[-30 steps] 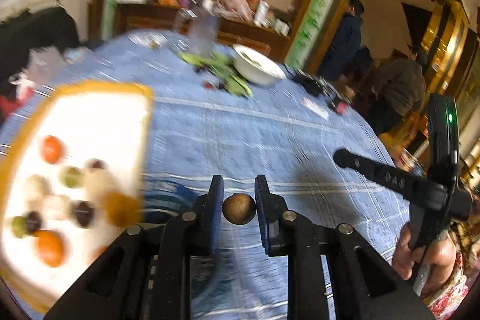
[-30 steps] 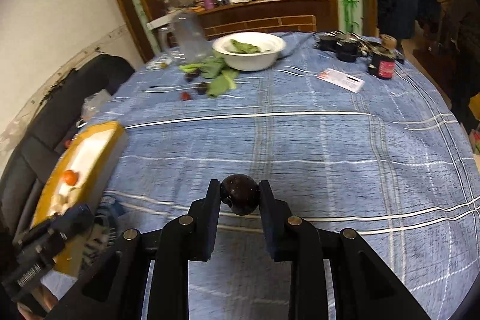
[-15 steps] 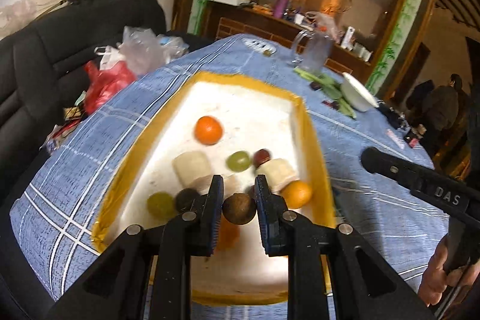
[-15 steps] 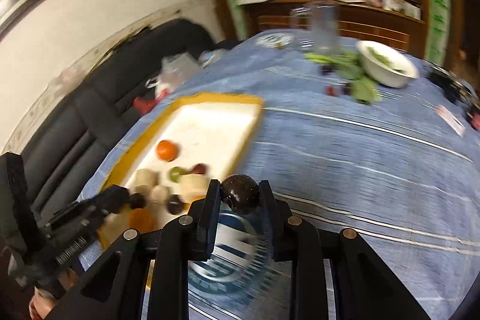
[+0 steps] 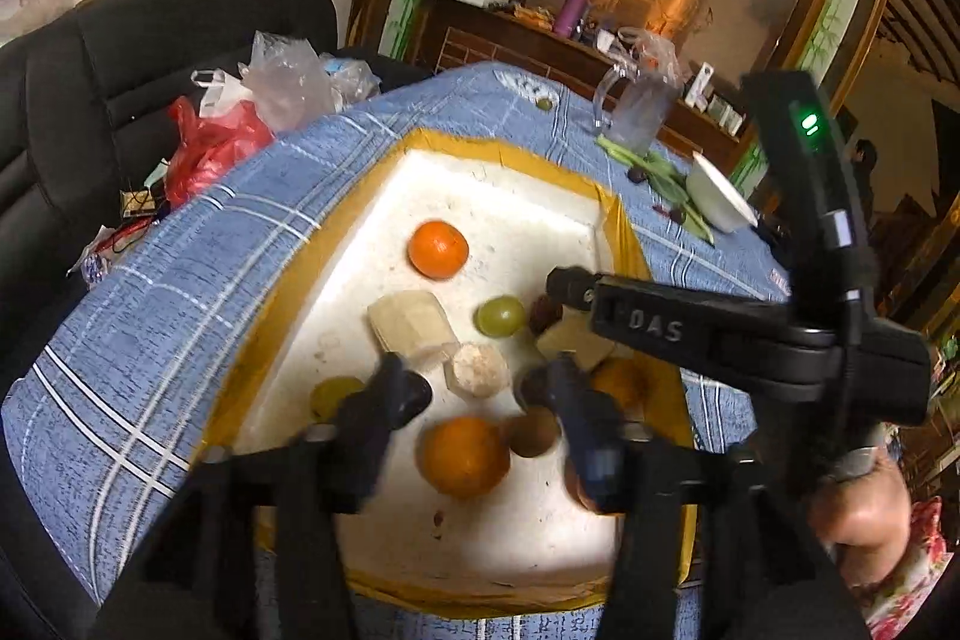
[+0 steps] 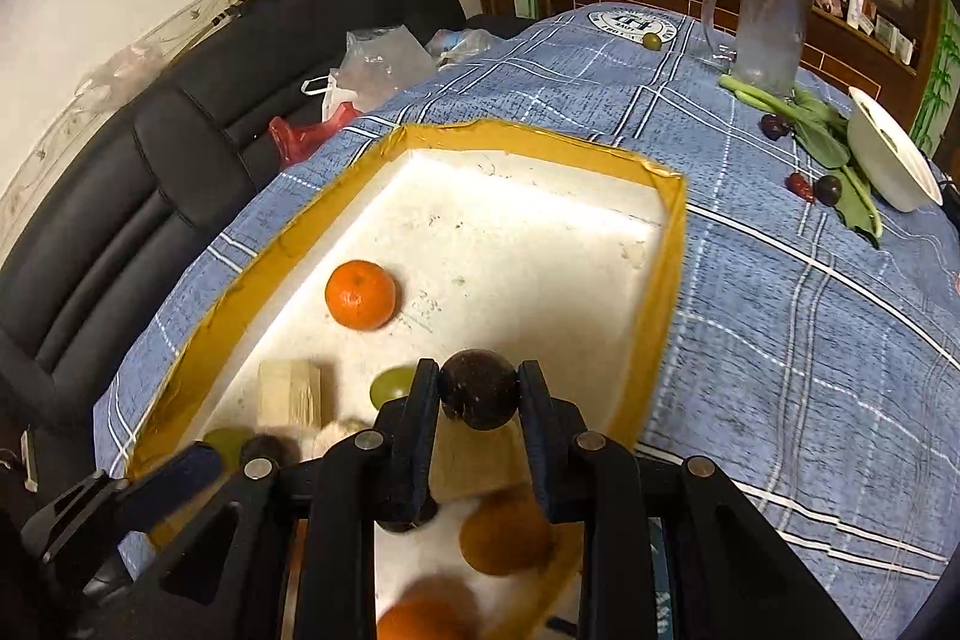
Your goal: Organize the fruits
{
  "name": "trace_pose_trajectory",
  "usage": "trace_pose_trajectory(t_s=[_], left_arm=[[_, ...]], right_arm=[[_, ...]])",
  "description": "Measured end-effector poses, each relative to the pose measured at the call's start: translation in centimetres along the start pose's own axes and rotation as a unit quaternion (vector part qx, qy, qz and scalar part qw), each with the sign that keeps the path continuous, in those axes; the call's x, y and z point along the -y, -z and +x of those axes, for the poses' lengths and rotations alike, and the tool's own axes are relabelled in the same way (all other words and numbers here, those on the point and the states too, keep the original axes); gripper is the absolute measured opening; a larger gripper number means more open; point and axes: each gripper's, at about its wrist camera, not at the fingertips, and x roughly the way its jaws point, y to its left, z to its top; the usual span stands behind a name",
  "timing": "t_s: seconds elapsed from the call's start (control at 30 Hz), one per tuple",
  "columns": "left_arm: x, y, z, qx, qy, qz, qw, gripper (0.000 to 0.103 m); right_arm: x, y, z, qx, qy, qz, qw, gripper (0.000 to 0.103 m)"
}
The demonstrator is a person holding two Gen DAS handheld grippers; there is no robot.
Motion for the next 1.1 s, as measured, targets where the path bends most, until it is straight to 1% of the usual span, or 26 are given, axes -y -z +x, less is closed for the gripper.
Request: trace_pose_trajectory(t_s=[0.03, 0.1, 0.13, 0.17, 0.33, 0.4, 0.43, 0.57, 0.6, 0.67, 0.73, 0.77, 0.87, 0.97, 1.1], left_arm=[[-0.1, -0.1, -0.2, 0.004, 0.0, -0.001, 1.0, 0.058], [-0.3, -0.2, -0.5, 0.007, 0.004, -0.005, 1.0, 0.067], [-0.4, -0.3, -0.6, 0.007, 0.007, -0.008, 0.9999, 0.07], [-0.5, -0.2, -0.7, 0.008, 0.008, -0.011, 0.9999, 0.071], [-0.2, -0.1, -1.1, 0.007, 0.007, -0.01, 0.9999, 0.073], [0.2, 0.0, -1.4, 0.012, 0.004, -0.004, 0.9999, 0.075], [0.5, 0.0, -1.7, 0.015, 0.002, -0.001, 0.9999, 0.076], [1.9, 0.2, -2.9, 0.032, -0.009, 0.017, 0.9993, 0.08], [2.2, 0.3, -3.2, 0.036, -0.013, 0.021, 0.9991, 0.08], [3.1, 0.5, -3.8, 0.048, -0.025, 0.034, 0.998, 0.083], [4.2, 0.7, -4.4, 0.061, -0.048, 0.049, 0.9958, 0.087], [4.8, 0.9, -4.8, 0.069, -0.06, 0.059, 0.9941, 0.089], [5.8, 1.1, -5.5, 0.08, -0.076, 0.074, 0.9912, 0.091], [6.8, 1.5, -6.0, 0.083, -0.083, 0.086, 0.9893, 0.092], [8.0, 2.0, -6.4, 0.082, -0.087, 0.1, 0.9878, 0.092]], right_arm=[[-0.1, -0.1, 0.1, -0.001, 0.0, 0.0, 1.0, 0.031], [-0.4, -0.2, 0.1, 0.005, 0.006, -0.005, 1.0, 0.035], [-0.5, -0.2, -0.2, 0.012, 0.01, -0.009, 1.0, 0.04], [-0.6, -0.2, -0.5, 0.017, 0.013, -0.012, 1.0, 0.044], [-0.3, 0.2, -3.0, 0.046, 0.024, -0.011, 0.999, 0.044], [0.1, 0.8, -4.4, 0.058, 0.029, -0.007, 0.998, 0.046], [0.4, 1.1, -5.1, 0.064, 0.031, -0.004, 0.997, 0.049], [1.8, 3.0, -8.0, 0.086, 0.037, 0.021, 0.995, 0.058], [2.1, 3.5, -8.7, 0.091, 0.04, 0.027, 0.995, 0.059], [2.8, 4.8, -10.2, 0.107, 0.052, 0.041, 0.992, 0.061], [3.3, 5.9, -11.3, 0.119, 0.059, 0.054, 0.99, 0.065], [3.6, 6.6, -12.0, 0.125, 0.062, 0.061, 0.988, 0.066], [4.1, 8.6, -13.3, 0.138, 0.069, 0.078, 0.985, 0.067], [4.4, 10.7, -14.3, 0.145, 0.081, 0.09, 0.982, 0.069], [4.3, 12.3, -15.1, 0.149, 0.089, 0.092, 0.981, 0.072]])
